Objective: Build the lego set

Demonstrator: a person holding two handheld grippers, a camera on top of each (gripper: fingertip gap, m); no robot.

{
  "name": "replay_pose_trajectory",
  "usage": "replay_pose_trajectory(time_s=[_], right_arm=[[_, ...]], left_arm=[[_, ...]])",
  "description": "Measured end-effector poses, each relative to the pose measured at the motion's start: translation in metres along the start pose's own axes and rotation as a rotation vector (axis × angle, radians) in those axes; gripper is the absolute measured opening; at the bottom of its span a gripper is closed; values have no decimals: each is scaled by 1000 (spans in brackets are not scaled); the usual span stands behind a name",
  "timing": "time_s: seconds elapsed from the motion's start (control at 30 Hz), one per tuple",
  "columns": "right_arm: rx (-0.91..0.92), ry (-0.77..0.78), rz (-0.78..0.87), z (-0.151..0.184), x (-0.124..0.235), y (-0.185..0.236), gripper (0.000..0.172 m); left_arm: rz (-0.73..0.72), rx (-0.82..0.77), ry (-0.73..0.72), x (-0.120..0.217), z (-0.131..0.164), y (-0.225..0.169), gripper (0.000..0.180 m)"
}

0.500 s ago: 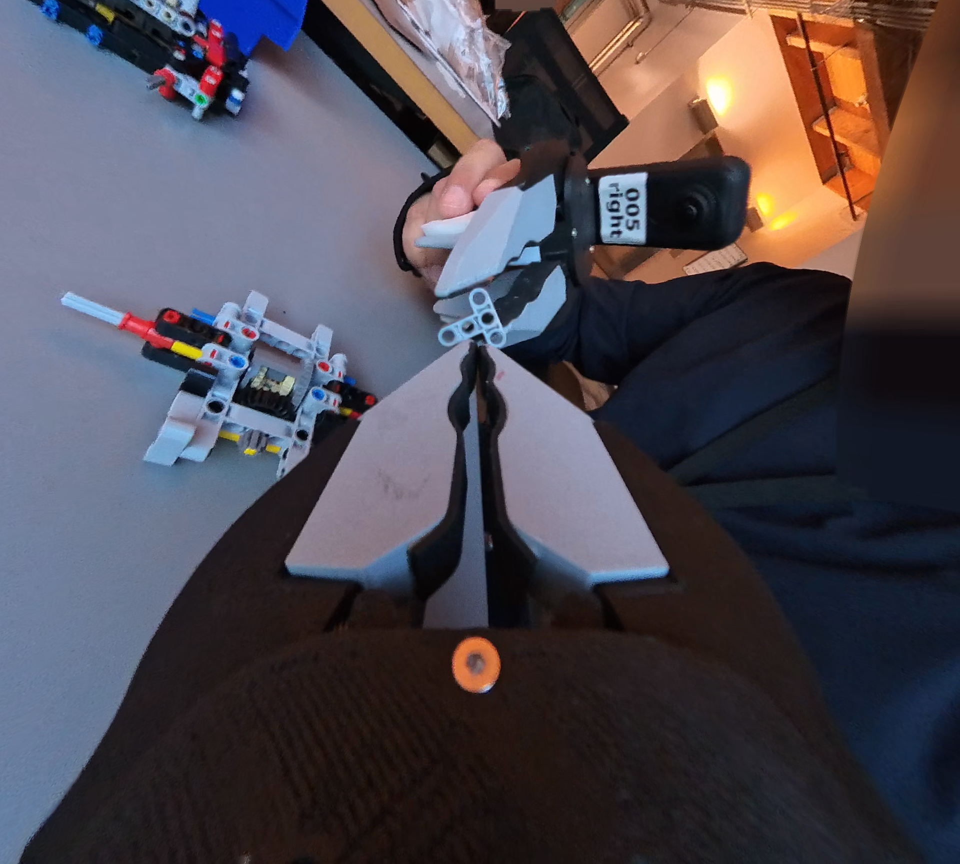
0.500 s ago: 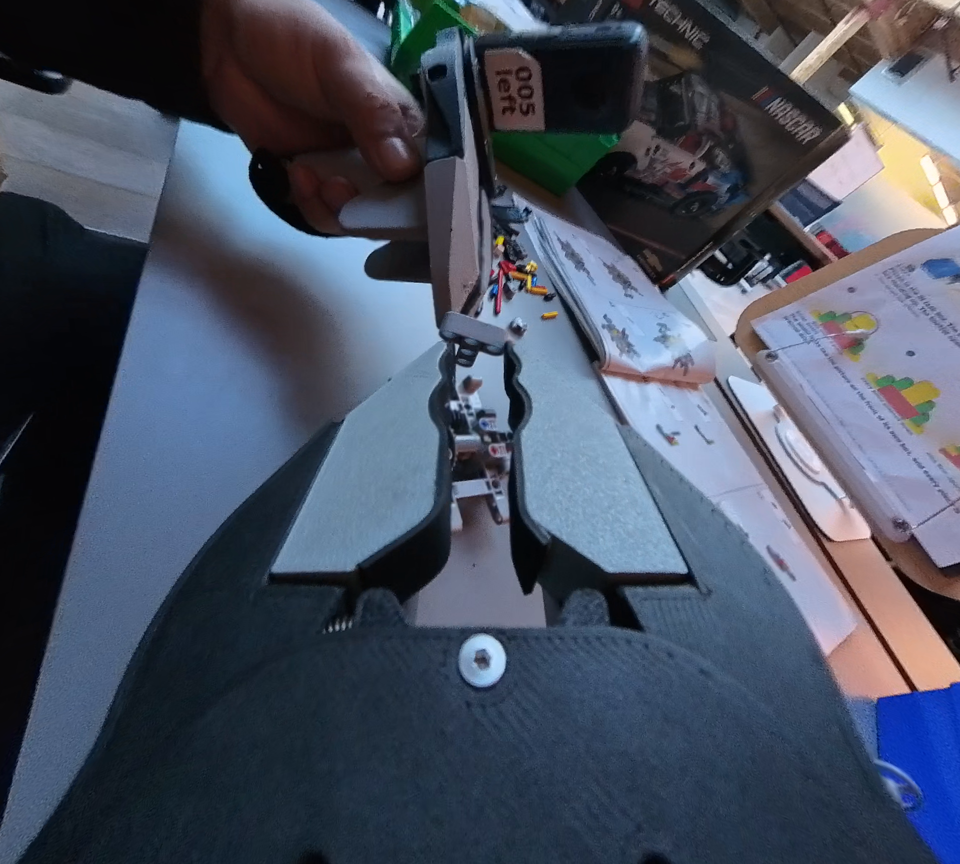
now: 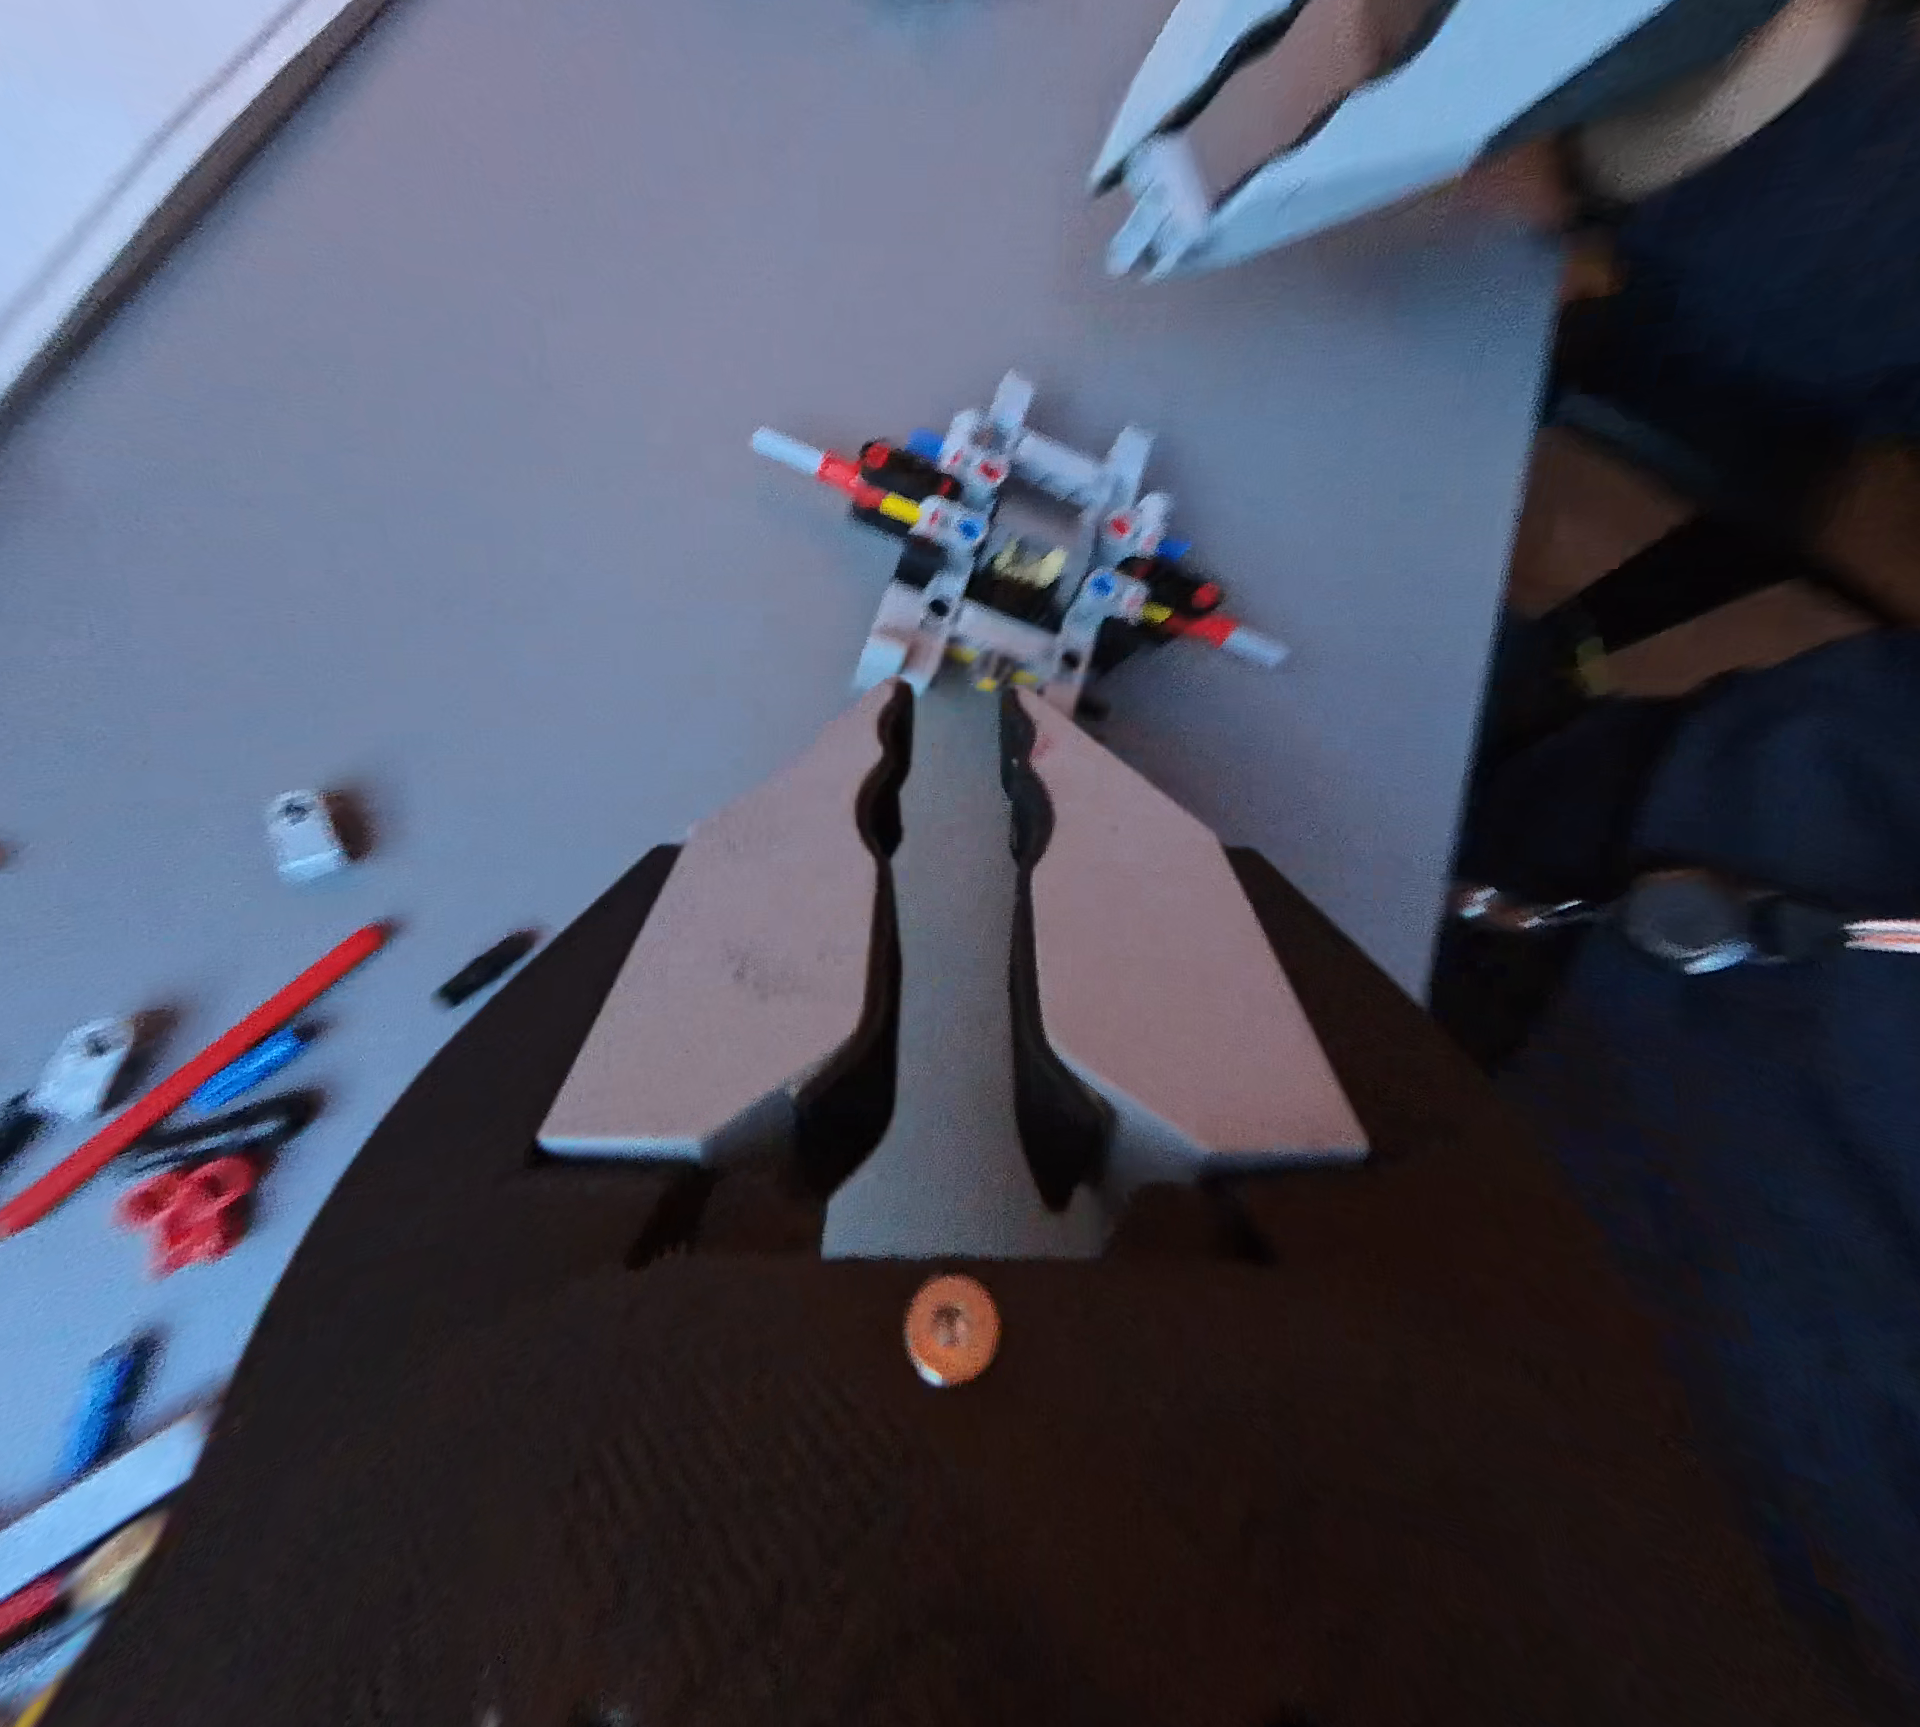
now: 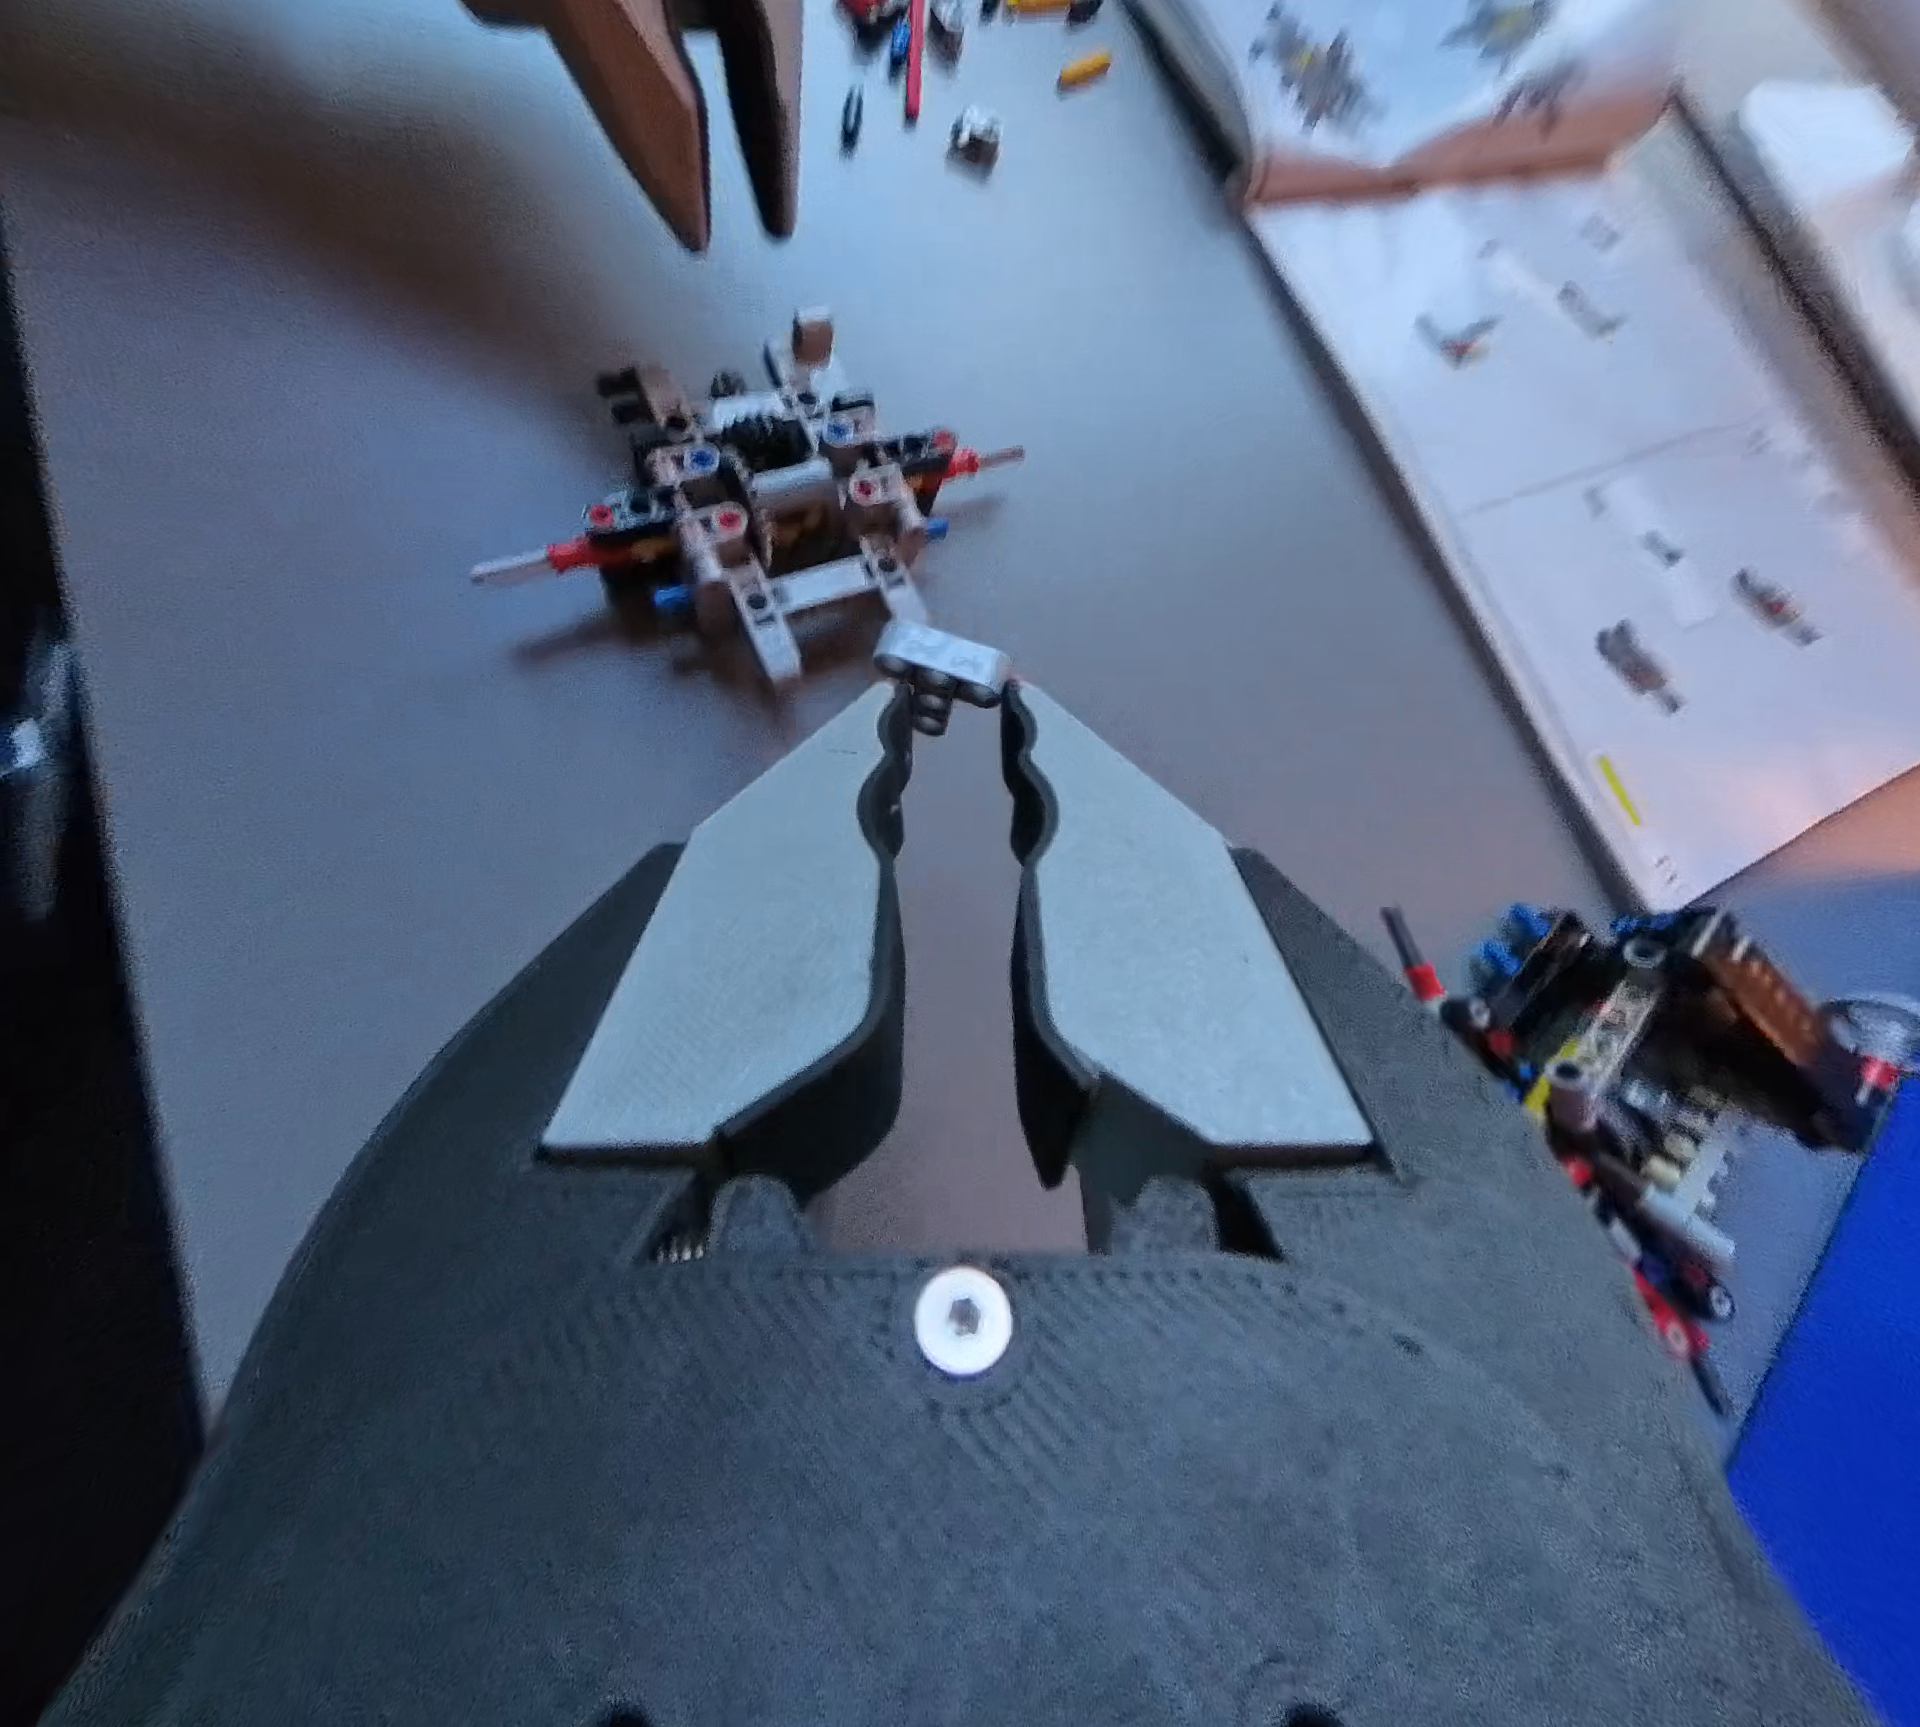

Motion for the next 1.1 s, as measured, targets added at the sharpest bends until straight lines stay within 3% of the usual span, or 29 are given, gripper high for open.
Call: replay_pose_trajectory(time_s=[0.17, 0.3, 0.5, 0.73, 0.87, 1.1], right_arm=[[23, 233, -147, 35, 7, 8, 14], [71, 403, -211, 58, 4, 15, 14], [114, 506, -278, 61, -3, 23, 15], [95, 462, -281, 53, -8, 27, 28], [101, 333, -194, 27, -8, 22, 29], [294, 216, -21, 0, -30, 34, 21]], left_arm=[[-124, -83, 99, -8, 16, 16, 22], [-109, -107, 83, -17, 14, 17, 29], [-47, -155, 47, -29, 3, 14, 38], [26, -162, 19, -35, -1, 10, 22], [39, -159, 24, -36, -1, 10, 15], [58, -136, 21, -36, -1, 9, 15]])
Point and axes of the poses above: each gripper's, where its closed fingertips meet, x back along the fingers, z out of its underside, y = z × x across the jaws, the point moved 1 cm from there along x, back along the fingers, and after that the axes turned 15 degrees about y, right-handed, at the moved point
